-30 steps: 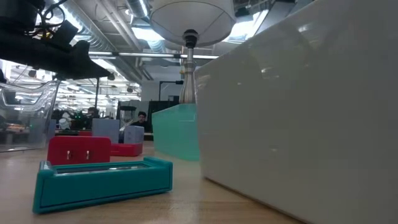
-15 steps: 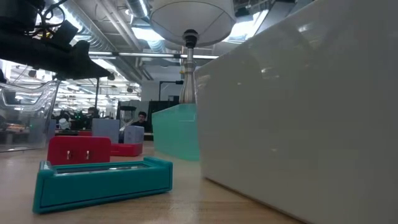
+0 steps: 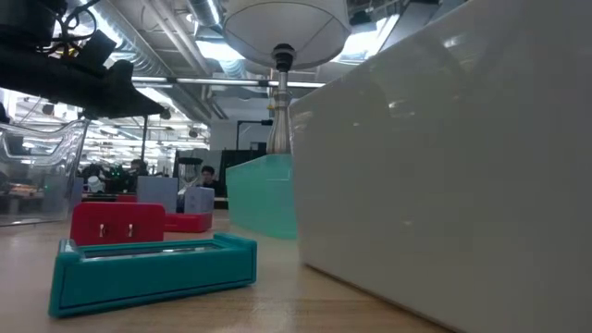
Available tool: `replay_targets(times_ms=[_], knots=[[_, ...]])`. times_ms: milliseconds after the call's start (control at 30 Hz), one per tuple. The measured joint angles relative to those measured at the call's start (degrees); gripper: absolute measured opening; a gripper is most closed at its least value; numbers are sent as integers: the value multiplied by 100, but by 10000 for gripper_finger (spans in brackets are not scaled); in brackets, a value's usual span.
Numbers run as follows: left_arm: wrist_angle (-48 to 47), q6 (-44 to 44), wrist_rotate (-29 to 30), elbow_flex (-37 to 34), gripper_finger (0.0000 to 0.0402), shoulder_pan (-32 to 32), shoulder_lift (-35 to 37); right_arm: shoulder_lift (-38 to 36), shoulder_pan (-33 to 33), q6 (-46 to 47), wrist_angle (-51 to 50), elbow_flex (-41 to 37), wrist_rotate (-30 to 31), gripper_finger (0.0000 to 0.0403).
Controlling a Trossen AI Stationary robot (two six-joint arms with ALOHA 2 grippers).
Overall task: Pick & Place Office items
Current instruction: Put the orange hourglass into the green bin
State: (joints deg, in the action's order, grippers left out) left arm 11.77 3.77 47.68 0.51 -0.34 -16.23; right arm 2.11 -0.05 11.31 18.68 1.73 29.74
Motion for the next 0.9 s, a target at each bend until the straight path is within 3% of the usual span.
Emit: replay_targets(times_ms=[267,633,900], knots=[[0,0,-2,0,12,0,0,1008,2,5,-50,776,202,311],[0,0,-1,0,8,0,0,3166,-22,1317,-2313,2305,1962,313],[1,0,-2,0,9,0,0,4340,-435,1676,-3021,3294,1243,350]])
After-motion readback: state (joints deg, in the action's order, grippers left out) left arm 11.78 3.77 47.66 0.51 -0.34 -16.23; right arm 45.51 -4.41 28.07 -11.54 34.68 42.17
